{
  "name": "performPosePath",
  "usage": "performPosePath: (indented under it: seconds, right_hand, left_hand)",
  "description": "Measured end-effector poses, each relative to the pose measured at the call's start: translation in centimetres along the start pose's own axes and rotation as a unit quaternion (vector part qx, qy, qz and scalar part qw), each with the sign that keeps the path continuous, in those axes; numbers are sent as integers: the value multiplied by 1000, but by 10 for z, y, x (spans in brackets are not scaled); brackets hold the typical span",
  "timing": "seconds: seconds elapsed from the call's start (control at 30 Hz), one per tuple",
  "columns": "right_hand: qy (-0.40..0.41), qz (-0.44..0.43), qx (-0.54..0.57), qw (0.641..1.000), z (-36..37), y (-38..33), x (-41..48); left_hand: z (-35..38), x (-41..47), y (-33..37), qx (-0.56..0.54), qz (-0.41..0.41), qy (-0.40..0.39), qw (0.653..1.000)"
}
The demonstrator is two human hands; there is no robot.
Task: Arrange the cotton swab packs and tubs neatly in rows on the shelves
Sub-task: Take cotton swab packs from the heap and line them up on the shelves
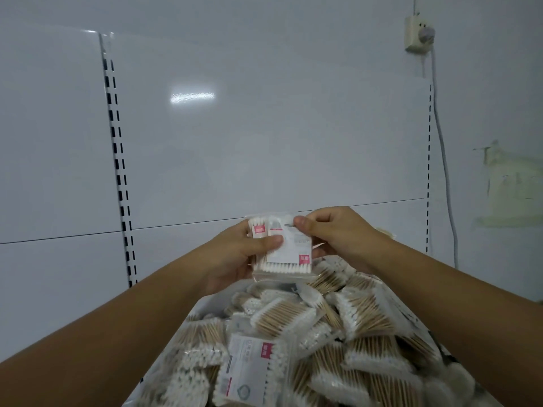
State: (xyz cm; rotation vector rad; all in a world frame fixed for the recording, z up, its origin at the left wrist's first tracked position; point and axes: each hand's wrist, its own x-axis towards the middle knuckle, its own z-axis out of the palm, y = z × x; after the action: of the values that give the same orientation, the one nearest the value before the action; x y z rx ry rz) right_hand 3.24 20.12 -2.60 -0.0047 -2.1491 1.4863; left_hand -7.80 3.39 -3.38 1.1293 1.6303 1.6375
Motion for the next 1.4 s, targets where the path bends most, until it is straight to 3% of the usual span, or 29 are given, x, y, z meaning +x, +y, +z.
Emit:
performPosePath:
  seconds: [0.1,0.17,0.2,0.27,0.33,0.4,0.47,0.57,0.63,0.67,0.7,0.73,0.8,0.83,0.93,1.13,1.2,1.33,1.4]
  right_hand:
    - [-20,27,6,999,0,-1,-6]
    - [-48,38,-111,992,-10,-3,-18]
    - [-69,31,-240,968,-18,-3,-26]
    - [-124,42,-491,861,-35,3,-42]
    - [-176,71,-600,778,-48,14,-58]
    - [-184,63,-622,759,-53,27,-69]
    - [-156,20,-614,773,-57,37,-71]
    - [-116,-12,-584,803,-65,48,-71]
    - [-60,-33,-499,864,-70,53,-71]
    - [-11,-29,-397,917,-68,52,-72]
    - [35,-8,-239,970,-63,47,-73]
    - [55,24,-31,998,-56,38,-74]
    - [-2,86,305,948,-38,22,-75]
    - [-48,96,374,921,-27,14,-78]
    - [-157,95,423,887,13,0,-90]
    - [-263,171,529,789,112,2,-131]
    - [-281,180,510,793,150,5,-149]
    - [-303,169,365,864,234,0,-185]
    - [-325,166,357,860,288,-9,-206]
  left_hand:
    - [-1,-1,-2,19,26,21,999]
    - [-4,0,-5,28,34,57,997]
    - [-5,1,-6,29,34,70,997]
    - [-6,3,-6,39,28,81,996]
    - [-3,6,-5,51,20,85,995]
    - [3,9,-6,55,13,89,994]
    - [11,12,-7,58,9,93,994]
    - [20,11,-8,56,3,107,993]
    - [21,7,-7,45,8,135,990]
    - [20,4,-6,41,14,157,987]
    - [20,-1,-3,43,22,182,982]
    - [21,-7,0,50,32,205,977]
    - [26,-24,5,77,50,245,965]
    - [29,-36,6,88,59,266,958]
    - [41,-82,1,81,80,325,939]
    - [36,-196,-40,-41,63,428,901]
    - [29,-241,-53,-71,45,452,888]
    - [4,-338,-70,-88,29,522,848]
    - [-11,-397,-76,-101,22,564,819]
